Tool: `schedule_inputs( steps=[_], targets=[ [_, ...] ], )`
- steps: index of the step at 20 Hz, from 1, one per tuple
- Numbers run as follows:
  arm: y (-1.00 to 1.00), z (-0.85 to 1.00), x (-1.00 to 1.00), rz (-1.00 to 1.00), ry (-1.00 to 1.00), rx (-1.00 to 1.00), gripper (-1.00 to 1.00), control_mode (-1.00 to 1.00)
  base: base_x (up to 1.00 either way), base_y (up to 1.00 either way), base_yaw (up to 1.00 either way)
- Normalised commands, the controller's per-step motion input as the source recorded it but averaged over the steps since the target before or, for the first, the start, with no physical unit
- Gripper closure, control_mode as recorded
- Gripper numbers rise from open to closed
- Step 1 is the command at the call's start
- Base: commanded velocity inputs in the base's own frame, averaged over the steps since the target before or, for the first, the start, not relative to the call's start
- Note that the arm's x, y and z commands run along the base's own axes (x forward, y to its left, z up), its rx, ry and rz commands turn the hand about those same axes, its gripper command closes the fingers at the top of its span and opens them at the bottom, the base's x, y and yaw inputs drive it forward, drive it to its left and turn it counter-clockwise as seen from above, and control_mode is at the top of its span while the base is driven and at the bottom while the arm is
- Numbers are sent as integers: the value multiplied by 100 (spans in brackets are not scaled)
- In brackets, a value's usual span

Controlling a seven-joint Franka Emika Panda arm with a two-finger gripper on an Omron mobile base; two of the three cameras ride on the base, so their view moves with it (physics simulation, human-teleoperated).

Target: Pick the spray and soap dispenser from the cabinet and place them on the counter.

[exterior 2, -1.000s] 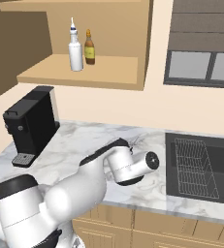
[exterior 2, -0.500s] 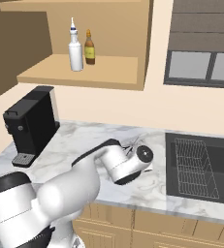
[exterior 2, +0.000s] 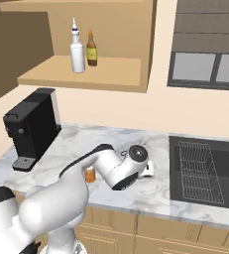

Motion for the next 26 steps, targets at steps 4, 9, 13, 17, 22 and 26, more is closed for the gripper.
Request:
schedule_inputs(
  steps=[4, 9, 13, 17, 22, 26],
  targets=[
    [22, 26, -20, -15, 0, -13, -100, -100, 0, 0, 0],
    [26, 27, -10, -16, 0, -16, -100, -100, 0, 0, 0],
    [23, 21, -7, -10, 0, -18, -100, -100, 0, 0, 0],
    [6, 5, 0, -6, -4, -27, -100, -100, 0, 0, 0],
    [2, 2, 0, -5, -10, -35, -100, -100, 0, 0, 0],
    [9, 18, -2, -4, -4, -32, -100, -100, 0, 0, 0]
  ],
)
